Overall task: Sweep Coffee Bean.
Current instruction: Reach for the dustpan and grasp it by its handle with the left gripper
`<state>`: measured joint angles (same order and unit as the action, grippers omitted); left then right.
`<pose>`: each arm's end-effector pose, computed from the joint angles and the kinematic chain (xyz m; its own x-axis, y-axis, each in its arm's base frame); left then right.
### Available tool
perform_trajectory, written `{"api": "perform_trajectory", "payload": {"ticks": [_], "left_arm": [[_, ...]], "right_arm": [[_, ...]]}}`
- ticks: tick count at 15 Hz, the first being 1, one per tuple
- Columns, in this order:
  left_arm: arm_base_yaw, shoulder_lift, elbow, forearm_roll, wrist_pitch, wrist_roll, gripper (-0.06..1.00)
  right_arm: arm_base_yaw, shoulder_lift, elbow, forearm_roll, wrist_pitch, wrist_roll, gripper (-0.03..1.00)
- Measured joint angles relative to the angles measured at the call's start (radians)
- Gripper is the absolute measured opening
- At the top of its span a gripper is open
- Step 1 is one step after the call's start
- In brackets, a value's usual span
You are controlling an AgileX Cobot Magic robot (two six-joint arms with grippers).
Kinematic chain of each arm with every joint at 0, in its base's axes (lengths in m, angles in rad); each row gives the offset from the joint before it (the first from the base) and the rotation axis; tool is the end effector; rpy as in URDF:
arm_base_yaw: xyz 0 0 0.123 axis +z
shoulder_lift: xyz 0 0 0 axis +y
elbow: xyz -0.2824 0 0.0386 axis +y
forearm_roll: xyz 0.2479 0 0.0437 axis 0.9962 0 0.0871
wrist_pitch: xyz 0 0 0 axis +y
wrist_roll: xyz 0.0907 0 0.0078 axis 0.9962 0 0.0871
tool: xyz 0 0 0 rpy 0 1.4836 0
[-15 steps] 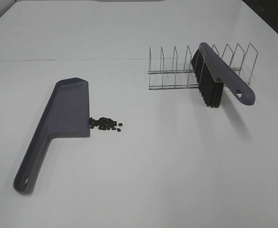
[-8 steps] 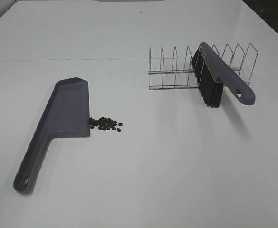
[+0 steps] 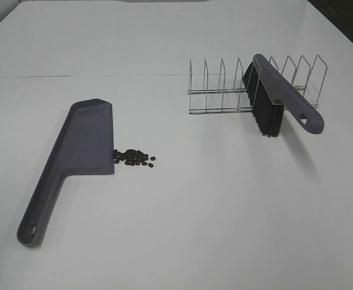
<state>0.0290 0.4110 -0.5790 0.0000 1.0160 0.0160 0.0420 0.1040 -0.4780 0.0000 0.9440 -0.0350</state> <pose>0.0595 0.0017 0.2929 -0.6896 -0.0040 -0.7242 -0.0180 0.9998 0.0116 0.0185 0.0008 0.2796 -0.4621 -0.0544 -0.8852 -0.0582 0.9978 -0.0310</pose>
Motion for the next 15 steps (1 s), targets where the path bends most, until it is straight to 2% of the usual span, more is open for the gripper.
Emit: {"api": "perform_trajectory", "payload": {"ticks": [3, 7, 11, 12, 15], "left_arm": [[0.000, 0.075, 0.000, 0.000, -0.002, -0.001, 0.84], [0.000, 0.232, 0.000, -0.022, -0.061, -0.001, 0.84], [0.000, 0.392, 0.000, -0.077, -0.112, -0.001, 0.84], [0.000, 0.489, -0.001, -0.129, -0.143, 0.016, 0.84], [0.000, 0.618, -0.003, -0.188, -0.206, 0.043, 0.84]], "right_arm": [[0.000, 0.028, 0.000, 0.000, -0.018, 0.000, 0.88], [0.000, 0.103, 0.000, 0.000, -0.025, 0.000, 0.88], [0.000, 0.140, 0.000, 0.000, -0.031, 0.000, 0.88], [0.000, 0.144, 0.000, 0.000, -0.032, 0.000, 0.88], [0.000, 0.144, 0.000, 0.000, -0.032, 0.000, 0.88]]}}
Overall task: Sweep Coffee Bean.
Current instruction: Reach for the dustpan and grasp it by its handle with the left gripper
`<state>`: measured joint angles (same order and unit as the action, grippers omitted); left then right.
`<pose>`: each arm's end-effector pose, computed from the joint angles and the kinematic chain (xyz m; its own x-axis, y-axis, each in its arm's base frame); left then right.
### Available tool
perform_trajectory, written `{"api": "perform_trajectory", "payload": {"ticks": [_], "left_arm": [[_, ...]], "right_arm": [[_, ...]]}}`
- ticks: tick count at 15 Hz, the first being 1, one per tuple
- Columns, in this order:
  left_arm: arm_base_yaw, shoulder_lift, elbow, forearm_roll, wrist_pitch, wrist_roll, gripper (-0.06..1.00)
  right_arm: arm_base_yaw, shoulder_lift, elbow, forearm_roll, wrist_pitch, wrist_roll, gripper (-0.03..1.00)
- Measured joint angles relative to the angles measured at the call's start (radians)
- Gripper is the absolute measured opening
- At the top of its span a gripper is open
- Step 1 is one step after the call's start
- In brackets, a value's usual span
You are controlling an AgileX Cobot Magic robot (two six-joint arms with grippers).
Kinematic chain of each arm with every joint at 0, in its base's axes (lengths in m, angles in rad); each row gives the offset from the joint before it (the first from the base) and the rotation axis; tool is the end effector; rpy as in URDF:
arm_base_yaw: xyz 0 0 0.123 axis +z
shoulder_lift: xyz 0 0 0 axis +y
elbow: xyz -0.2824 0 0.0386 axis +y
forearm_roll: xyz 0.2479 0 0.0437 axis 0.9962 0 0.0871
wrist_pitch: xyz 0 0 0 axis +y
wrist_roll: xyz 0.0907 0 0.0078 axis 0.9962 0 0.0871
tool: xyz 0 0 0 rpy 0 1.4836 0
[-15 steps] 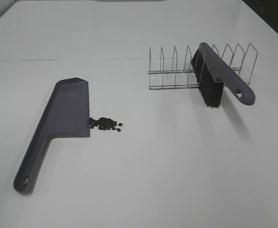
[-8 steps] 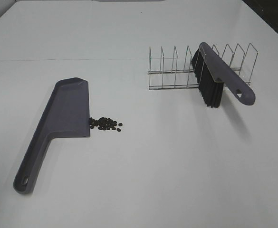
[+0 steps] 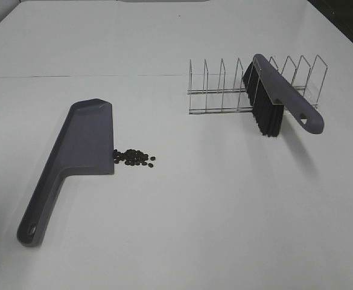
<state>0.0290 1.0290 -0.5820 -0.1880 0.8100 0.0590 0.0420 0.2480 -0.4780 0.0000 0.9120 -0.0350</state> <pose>0.1660 -0.0075 0.2343 -0.9162 -0.0973 -0.3886 -0.0403 0.9875 -0.1523 0.0424 0.0018 0.2777 -0.5580 -0.0585 -0.8278 -0.0616 0.9977 -0.0290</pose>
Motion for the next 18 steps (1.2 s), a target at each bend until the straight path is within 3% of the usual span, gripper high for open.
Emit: {"api": "perform_trajectory", "payload": {"ticks": [3, 6, 9, 14, 18], "left_arm": [[0.000, 0.155, -0.027, -0.035, -0.040, 0.016, 0.84], [0.000, 0.328, -0.152, -0.073, -0.043, 0.035, 0.84], [-0.061, 0.448, -0.244, -0.087, -0.037, 0.034, 0.84], [-0.232, 0.686, -0.395, -0.087, -0.030, -0.099, 0.82], [-0.255, 0.861, -0.420, -0.072, -0.043, -0.175, 0.82]], "right_arm": [[0.000, 0.000, 0.000, 0.000, 0.000, 0.000, 0.88], [0.000, 0.000, 0.000, 0.000, 0.000, 0.000, 0.88], [0.000, 0.000, 0.000, 0.000, 0.000, 0.000, 0.88], [0.000, 0.000, 0.000, 0.000, 0.000, 0.000, 0.88], [0.000, 0.000, 0.000, 0.000, 0.000, 0.000, 0.87]]}}
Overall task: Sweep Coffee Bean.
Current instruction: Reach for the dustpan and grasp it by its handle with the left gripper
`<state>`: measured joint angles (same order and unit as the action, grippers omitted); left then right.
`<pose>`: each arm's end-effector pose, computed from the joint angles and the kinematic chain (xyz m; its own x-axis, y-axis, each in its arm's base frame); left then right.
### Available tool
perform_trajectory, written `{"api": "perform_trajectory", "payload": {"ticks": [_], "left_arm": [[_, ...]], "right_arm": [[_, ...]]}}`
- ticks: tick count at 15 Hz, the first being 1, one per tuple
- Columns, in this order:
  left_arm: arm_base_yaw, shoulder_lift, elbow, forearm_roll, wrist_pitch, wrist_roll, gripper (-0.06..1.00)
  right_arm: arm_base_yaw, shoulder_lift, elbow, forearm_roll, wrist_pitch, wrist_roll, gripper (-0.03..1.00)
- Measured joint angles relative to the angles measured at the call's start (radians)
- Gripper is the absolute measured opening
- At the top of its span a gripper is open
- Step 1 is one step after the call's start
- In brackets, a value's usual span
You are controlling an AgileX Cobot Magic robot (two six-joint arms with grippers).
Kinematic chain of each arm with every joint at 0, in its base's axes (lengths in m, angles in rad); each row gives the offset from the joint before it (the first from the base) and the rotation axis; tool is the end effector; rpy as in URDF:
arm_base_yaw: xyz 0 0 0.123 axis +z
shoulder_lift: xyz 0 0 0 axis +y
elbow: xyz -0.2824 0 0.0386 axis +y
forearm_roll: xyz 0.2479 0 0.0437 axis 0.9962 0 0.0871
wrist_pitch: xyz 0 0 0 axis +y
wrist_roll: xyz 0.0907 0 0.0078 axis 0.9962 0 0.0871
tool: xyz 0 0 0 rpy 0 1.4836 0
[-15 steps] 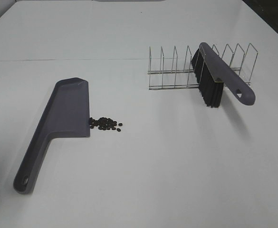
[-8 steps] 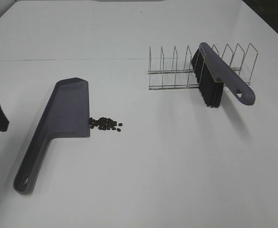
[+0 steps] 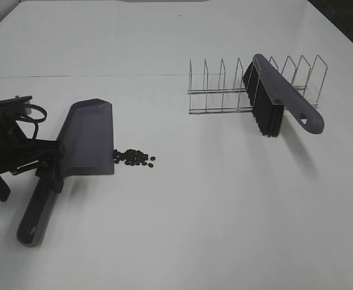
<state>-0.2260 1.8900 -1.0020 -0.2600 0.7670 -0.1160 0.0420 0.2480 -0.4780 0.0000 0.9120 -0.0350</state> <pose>0.3055 -0.0869 0.1247 -0.9966 -0.0743 0.0345 -0.0792 0.9812 -0.1762 0.0424 0.0018 0.2777 -0.5580 -0.0585 -0.8278 -0.0616 0.9977 -0.0290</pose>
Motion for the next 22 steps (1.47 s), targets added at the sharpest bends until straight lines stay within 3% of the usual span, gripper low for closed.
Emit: {"api": "perform_trajectory", "payload": {"ticks": [6, 11, 16, 19, 22], "left_arm": [[0.000, 0.096, -0.043, 0.015, -0.037, -0.022, 0.81], [-0.015, 0.173, -0.168, 0.111, 0.095, -0.099, 0.79], [-0.077, 0.184, -0.176, 0.229, 0.110, -0.217, 0.75], [-0.079, 0.199, -0.182, 0.210, 0.116, -0.231, 0.65], [-0.084, 0.212, -0.186, 0.181, 0.112, -0.231, 0.49]], "right_arm": [[0.000, 0.000, 0.000, 0.000, 0.000, 0.000, 0.87], [0.000, 0.000, 0.000, 0.000, 0.000, 0.000, 0.87], [0.000, 0.000, 0.000, 0.000, 0.000, 0.000, 0.87], [0.000, 0.000, 0.000, 0.000, 0.000, 0.000, 0.87], [0.000, 0.000, 0.000, 0.000, 0.004, 0.000, 0.87]]}}
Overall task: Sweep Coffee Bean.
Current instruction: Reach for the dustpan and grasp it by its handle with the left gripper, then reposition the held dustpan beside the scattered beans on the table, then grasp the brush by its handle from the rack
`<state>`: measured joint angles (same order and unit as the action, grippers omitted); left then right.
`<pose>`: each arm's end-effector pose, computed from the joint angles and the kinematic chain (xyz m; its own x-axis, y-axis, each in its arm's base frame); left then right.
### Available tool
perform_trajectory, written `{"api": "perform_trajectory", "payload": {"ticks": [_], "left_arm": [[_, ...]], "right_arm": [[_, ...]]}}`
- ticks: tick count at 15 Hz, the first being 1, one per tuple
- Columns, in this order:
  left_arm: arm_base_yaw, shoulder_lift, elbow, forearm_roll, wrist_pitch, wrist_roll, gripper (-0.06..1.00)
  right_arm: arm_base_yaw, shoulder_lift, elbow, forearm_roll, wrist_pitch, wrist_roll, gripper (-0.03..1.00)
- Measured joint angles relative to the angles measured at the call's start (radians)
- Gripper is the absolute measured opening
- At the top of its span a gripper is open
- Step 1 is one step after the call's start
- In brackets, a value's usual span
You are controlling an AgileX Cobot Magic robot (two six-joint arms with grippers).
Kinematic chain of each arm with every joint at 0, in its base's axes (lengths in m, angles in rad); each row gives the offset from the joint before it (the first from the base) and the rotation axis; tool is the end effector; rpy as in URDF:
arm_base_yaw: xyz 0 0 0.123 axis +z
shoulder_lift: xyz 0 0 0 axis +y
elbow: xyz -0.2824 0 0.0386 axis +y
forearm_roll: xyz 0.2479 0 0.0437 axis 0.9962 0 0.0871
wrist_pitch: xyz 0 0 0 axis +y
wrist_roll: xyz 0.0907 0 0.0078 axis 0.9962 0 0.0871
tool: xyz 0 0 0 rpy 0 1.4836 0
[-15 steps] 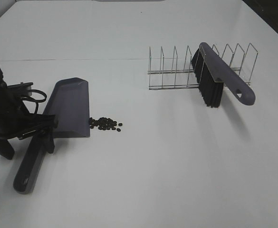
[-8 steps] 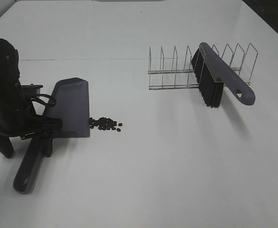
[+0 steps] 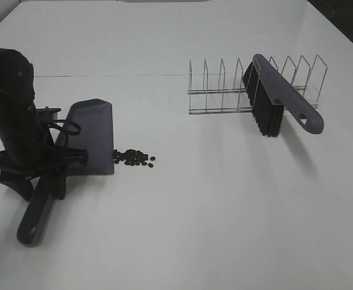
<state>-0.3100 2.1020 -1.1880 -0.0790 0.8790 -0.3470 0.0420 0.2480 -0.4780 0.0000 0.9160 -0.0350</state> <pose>0.3317 -0.1121 0.0872 -0.9852 -0.0901 0.1460 -0.0917 0.9958 -0.0040 0.0422 0.0018 0.2774 -0.5613 -0.0586 -0.8255 -0.0617 0.9977 -0.0289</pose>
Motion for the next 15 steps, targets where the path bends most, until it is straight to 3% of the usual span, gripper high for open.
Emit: {"api": "perform_trajectory", "payload": {"ticks": [1, 2, 10, 12, 15], "left_arm": [[-0.001, 0.002, -0.001, 0.000, -0.005, 0.000, 0.45], [-0.002, 0.004, -0.002, 0.003, -0.006, 0.008, 0.33], [-0.002, -0.008, -0.005, 0.101, 0.002, 0.142, 0.33], [-0.002, -0.031, 0.006, 0.131, -0.018, 0.165, 0.33], [-0.002, -0.087, 0.023, 0.217, -0.034, 0.172, 0.33]], "right_arm": [[0.000, 0.000, 0.000, 0.000, 0.000, 0.000, 0.87], [0.000, 0.000, 0.000, 0.000, 0.000, 0.000, 0.87], [0.000, 0.000, 0.000, 0.000, -0.004, 0.004, 0.87], [0.000, 0.000, -0.001, 0.000, -0.002, 0.053, 0.87], [0.000, 0.025, -0.099, 0.000, 0.081, 0.129, 0.87]]}}
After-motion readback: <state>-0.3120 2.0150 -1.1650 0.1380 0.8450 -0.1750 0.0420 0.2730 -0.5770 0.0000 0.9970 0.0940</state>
